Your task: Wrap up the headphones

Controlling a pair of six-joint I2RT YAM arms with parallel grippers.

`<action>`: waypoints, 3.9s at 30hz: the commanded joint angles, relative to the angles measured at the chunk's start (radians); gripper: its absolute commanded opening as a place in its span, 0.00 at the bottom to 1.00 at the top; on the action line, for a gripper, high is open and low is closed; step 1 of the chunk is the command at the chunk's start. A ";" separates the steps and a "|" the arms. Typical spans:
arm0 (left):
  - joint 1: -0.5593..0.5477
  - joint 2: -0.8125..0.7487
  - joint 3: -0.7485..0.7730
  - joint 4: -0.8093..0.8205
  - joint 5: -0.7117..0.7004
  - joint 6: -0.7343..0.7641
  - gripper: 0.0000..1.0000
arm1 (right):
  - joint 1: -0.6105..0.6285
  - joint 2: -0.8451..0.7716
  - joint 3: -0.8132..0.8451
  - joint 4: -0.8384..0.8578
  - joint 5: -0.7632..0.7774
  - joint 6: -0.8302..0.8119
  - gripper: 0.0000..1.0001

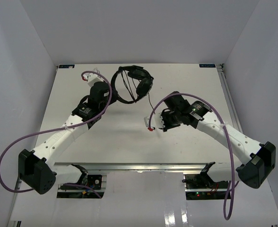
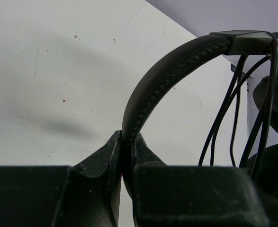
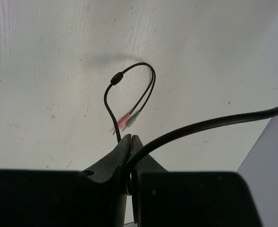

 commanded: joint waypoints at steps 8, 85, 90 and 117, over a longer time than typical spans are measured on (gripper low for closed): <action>0.041 0.119 0.113 0.054 0.070 -0.223 0.00 | 0.150 -0.043 -0.023 0.056 0.215 -0.107 0.08; 0.019 0.149 -0.070 -0.041 0.382 0.421 0.00 | 0.194 0.050 0.204 0.321 0.443 -0.174 0.10; 0.014 0.111 -0.098 -0.036 0.480 0.459 0.00 | 0.129 0.055 0.216 0.323 0.343 -0.117 0.09; -0.058 0.033 -0.097 -0.098 0.667 0.548 0.00 | -0.097 0.180 0.402 0.338 -0.081 0.102 0.13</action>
